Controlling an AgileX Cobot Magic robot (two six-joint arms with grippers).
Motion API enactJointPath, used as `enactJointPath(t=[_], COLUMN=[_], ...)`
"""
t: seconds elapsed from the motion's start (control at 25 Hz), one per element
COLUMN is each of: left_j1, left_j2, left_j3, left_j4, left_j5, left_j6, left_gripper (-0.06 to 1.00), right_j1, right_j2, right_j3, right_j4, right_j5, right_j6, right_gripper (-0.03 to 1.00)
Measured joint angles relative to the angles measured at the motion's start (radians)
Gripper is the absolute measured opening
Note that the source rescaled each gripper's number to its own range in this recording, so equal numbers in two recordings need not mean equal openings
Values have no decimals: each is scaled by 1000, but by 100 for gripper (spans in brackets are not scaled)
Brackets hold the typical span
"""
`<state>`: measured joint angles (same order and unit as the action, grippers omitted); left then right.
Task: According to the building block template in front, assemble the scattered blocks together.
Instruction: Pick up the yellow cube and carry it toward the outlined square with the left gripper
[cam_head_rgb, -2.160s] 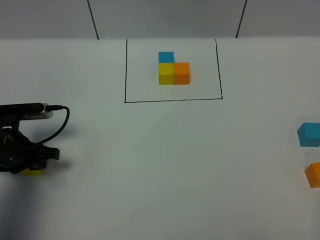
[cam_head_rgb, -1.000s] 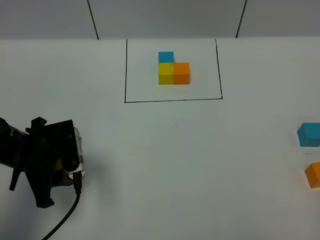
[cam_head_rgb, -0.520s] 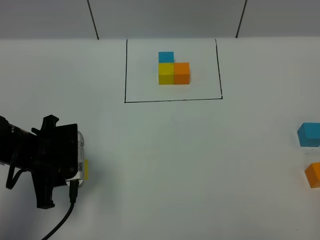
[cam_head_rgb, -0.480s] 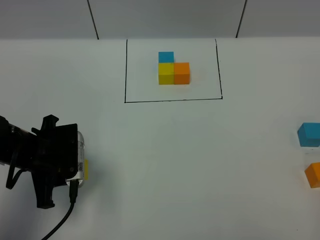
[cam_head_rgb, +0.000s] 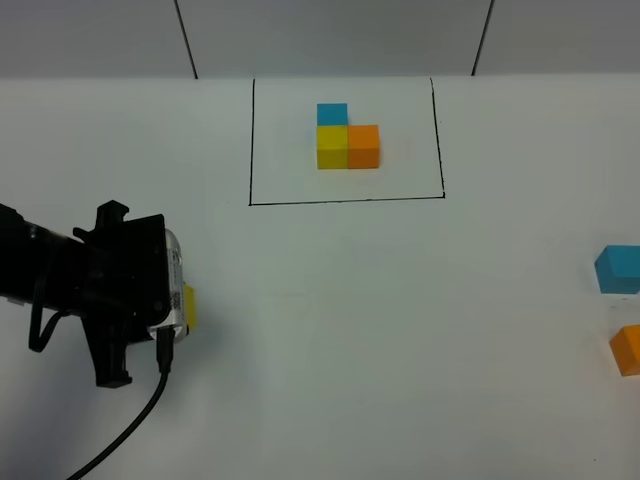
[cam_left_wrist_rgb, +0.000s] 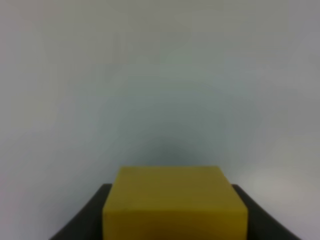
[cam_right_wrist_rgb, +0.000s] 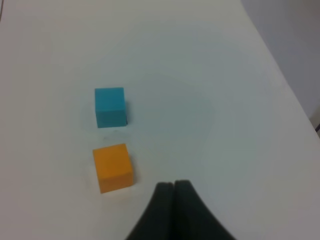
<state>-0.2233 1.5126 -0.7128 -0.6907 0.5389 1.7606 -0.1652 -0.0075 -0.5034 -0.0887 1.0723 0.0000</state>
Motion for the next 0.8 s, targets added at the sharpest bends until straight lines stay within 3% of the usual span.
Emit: enactJointPath(t=[0.32, 0.8], left_j1=[-73, -188], left_j2=[40, 303], left_j3=[-100, -318], left_j4=[-21, -32], left_j5=[-1, 8], left_j6=[0, 2], left_gripper=[50, 50], right_j1=[0, 0], right_j2=[0, 0], right_j3=[0, 0], right_j4=[0, 0], right_j5=[0, 0], right_j6=[0, 0], right_gripper=[0, 0])
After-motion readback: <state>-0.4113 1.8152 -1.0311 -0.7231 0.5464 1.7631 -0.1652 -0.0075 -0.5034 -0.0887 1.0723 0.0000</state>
